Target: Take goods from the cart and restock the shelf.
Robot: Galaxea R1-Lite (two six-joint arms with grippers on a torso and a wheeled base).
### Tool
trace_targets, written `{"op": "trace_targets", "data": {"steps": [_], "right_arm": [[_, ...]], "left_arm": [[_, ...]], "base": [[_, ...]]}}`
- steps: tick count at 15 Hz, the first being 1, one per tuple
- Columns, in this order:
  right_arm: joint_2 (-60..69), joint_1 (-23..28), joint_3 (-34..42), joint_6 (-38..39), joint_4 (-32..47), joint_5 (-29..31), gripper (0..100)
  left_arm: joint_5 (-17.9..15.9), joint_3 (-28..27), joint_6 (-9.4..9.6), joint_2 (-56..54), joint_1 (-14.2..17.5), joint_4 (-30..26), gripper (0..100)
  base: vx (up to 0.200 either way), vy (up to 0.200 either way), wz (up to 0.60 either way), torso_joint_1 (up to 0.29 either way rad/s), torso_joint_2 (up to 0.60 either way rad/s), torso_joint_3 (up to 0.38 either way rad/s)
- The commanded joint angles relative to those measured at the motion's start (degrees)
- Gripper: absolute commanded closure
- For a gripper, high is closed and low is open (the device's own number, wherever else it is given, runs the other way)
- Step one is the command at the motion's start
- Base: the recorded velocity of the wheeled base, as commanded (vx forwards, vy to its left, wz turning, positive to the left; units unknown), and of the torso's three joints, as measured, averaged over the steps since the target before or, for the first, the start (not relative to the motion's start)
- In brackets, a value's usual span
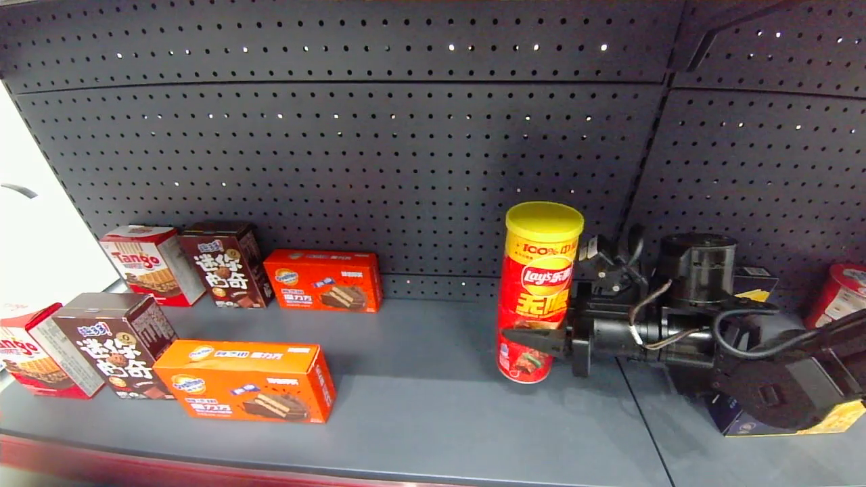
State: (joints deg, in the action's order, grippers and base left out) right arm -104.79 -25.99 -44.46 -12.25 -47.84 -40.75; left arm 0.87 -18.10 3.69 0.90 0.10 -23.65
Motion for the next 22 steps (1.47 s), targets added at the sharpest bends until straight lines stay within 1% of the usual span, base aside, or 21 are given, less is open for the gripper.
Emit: {"op": "trace_targets", "data": {"steps": [1, 3, 5, 8, 12, 20, 22], "right_arm": [[4.6, -0.1, 5.8, 0.1, -3.4, -0.2, 100], [4.9, -0.2, 9.2, 0.3, -7.4, -0.2, 100], [5.4, -1.3, 14.1, 2.9, -13.1, -0.2, 100], [4.8, -2.3, 18.2, 5.1, -19.4, 0.2, 100], [4.7, -2.7, 21.6, 5.0, -21.1, 0.3, 100], [0.2, -3.3, 20.8, 4.5, -21.2, 0.6, 100], [-1.6, -3.2, 20.8, 4.4, -22.9, 0.5, 100]], "left_arm": [[-0.1, 0.0, 0.00, -0.1, 0.0, 0.0, 100], [0.0, -0.3, 0.09, -0.1, 0.0, 0.1, 100], [0.3, -0.6, 0.09, -0.2, 0.0, 0.1, 100], [0.4, -1.1, 0.09, -0.2, 0.0, 0.0, 100], [0.4, -1.0, 0.09, -0.2, 0.1, 0.0, 100], [0.4, -1.1, 0.09, -0.2, 0.1, 0.0, 100], [0.4, -0.9, 0.09, -0.2, 0.0, 0.1, 100]], "base": [[0.000, 0.000, 0.00, 0.000, 0.00, 0.000], [0.000, 0.000, 0.00, 0.000, 0.00, 0.000], [0.000, 0.000, 0.00, 0.000, 0.00, 0.000], [0.000, 0.000, 0.00, 0.000, 0.00, 0.000], [0.000, 0.000, 0.00, 0.000, 0.00, 0.000], [0.000, 0.000, 0.00, 0.000, 0.00, 0.000], [0.000, 0.000, 0.00, 0.000, 0.00, 0.000]]}}
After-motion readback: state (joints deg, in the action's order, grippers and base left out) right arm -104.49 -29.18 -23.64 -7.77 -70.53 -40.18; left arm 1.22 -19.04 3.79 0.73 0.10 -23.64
